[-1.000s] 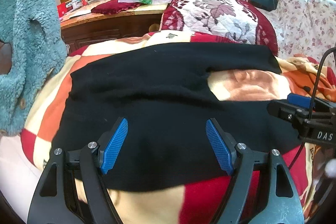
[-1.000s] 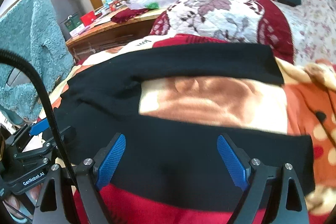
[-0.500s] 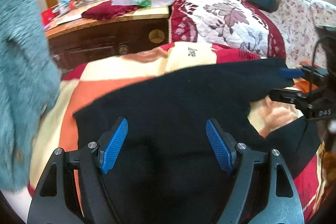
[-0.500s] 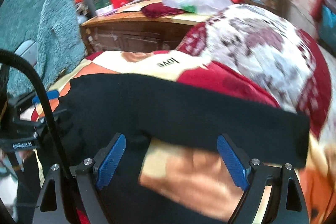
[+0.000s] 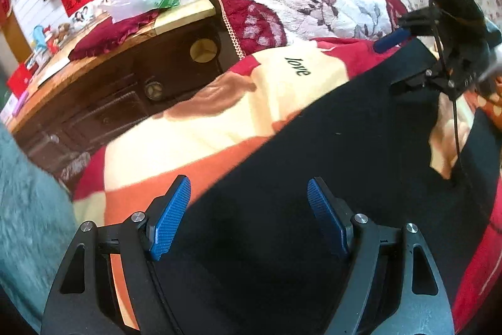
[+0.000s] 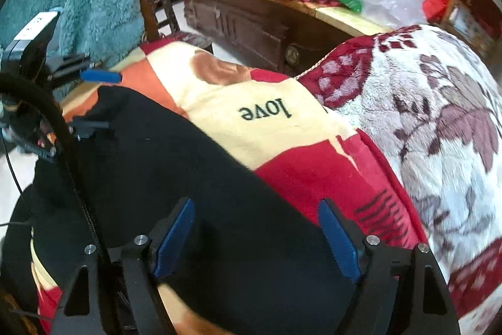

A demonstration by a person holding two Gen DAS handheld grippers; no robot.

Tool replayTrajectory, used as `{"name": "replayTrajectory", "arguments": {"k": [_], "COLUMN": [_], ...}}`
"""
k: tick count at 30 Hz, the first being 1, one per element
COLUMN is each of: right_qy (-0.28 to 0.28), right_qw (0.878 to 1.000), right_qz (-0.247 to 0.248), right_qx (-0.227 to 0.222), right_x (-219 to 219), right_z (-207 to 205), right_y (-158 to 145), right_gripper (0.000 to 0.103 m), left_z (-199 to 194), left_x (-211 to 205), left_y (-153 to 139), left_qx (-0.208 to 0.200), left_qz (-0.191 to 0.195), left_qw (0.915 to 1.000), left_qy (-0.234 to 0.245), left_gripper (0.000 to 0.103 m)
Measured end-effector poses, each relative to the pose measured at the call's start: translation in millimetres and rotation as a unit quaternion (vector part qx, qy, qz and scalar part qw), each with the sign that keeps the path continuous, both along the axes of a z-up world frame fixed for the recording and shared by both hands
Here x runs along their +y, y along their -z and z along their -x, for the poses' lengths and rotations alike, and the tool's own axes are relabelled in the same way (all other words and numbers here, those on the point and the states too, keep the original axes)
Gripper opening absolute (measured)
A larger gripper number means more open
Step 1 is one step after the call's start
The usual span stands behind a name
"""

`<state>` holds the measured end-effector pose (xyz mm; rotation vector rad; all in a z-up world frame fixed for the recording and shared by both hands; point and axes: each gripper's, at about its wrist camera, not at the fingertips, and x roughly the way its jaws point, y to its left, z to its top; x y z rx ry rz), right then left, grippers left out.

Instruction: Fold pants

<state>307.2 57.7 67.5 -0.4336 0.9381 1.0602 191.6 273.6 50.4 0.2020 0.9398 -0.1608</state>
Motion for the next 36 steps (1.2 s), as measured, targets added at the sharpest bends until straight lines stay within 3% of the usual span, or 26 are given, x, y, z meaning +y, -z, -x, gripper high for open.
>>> {"name": "replayTrajectory", "arguments": {"k": [7,10,13,14,16,18,19,25,31,36], "right_qy": [-0.05,-0.06,-0.069,-0.077,-0.084,-0.08,-0.08,-0.063,-0.053,-0.049], "right_qw": [0.997,0.995,0.994,0.994,0.994,0.995,0.995,0.998,0.998,0.998], "right_qz": [0.037,0.043,0.034,0.031,0.03,0.035,0.036,0.006,-0.041,-0.046], "right_qx": [0.044,0.063,0.079,0.076,0.062,0.044,0.04,0.015,0.012,0.016], "right_x": [9.6,13.7,16.6,16.7,16.2,13.4,12.5,-20.7,-63.6,-81.7], "right_z": [-19.2,-22.7,-21.9,-17.8,-10.5,-0.7,2.5,39.6,105.0,166.4], "right_y": [20.7,29.7,33.1,31.7,27.6,21.4,19.2,-19.5,-54.2,-49.8], "right_gripper": [0.079,0.069,0.05,0.042,0.027,0.015,0.01,0.008,0.008,0.008], "left_z": [-21.7,-30.2,-36.7,-37.6,-37.1,-30.7,-27.2,13.2,90.0,154.5], "left_x": [3.3,5.4,9.9,11.6,10.5,8.0,7.5,-3.6,-20.4,-45.4], "left_y": [16.7,20.0,22.9,24.2,23.4,17.8,16.0,-14.1,-51.8,-49.4], "left_qx": [0.042,0.048,0.061,0.066,0.073,0.053,0.047,-0.004,-0.053,-0.064], "left_qz": [0.004,0.012,0.035,0.052,0.071,0.058,0.056,0.045,0.068,0.059], "left_qw": [0.9981,0.9976,0.9968,0.9958,0.994,0.9963,0.9968,0.9983,0.9948,0.9947], "left_qy": [0.044,0.047,0.038,0.036,0.041,0.036,0.033,0.036,0.054,0.055], "left_gripper": [0.078,0.078,0.075,0.069,0.028,0.01,0.009,0.005,0.005,0.005]}}
